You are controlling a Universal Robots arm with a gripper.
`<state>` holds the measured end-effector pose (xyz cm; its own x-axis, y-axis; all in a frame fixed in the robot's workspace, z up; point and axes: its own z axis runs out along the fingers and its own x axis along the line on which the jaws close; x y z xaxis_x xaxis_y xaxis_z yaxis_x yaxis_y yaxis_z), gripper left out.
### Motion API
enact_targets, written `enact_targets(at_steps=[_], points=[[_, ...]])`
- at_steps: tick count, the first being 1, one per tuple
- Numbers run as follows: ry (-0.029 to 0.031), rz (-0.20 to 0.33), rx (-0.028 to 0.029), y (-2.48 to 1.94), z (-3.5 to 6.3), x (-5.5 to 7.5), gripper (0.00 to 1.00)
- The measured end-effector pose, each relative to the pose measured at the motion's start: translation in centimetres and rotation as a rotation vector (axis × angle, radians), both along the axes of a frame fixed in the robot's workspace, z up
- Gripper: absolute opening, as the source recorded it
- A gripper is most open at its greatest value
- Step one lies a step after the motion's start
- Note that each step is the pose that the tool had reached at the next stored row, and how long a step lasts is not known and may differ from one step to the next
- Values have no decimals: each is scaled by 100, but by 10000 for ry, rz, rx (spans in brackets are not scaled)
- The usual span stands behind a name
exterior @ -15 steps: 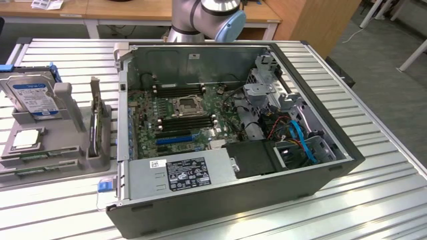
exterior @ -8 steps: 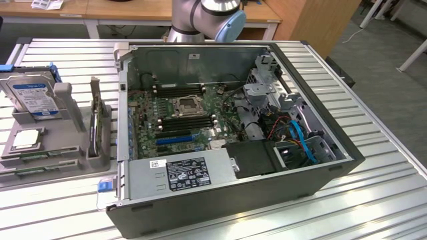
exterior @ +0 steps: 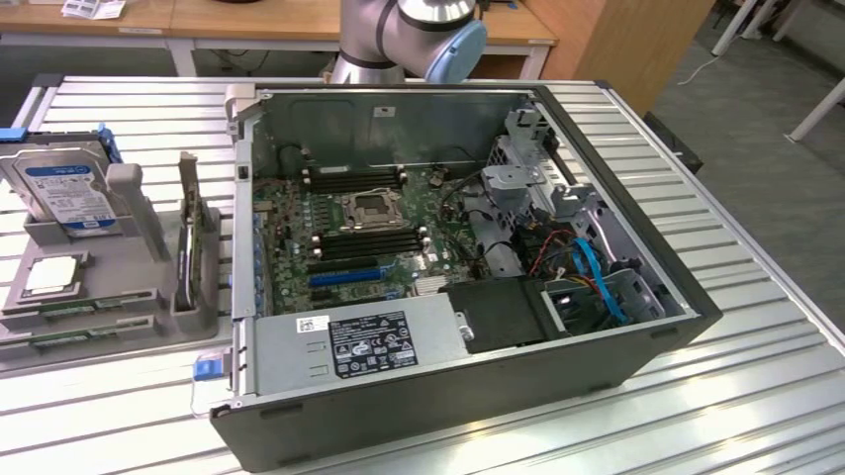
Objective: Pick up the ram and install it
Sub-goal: 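Pick up the ram and move it above insertion slot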
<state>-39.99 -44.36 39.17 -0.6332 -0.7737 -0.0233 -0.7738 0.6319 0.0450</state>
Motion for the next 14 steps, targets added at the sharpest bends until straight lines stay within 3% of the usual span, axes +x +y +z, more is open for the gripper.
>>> enact_targets(at_steps=[14], points=[[0, 1815, 1, 0, 0, 0, 10]])
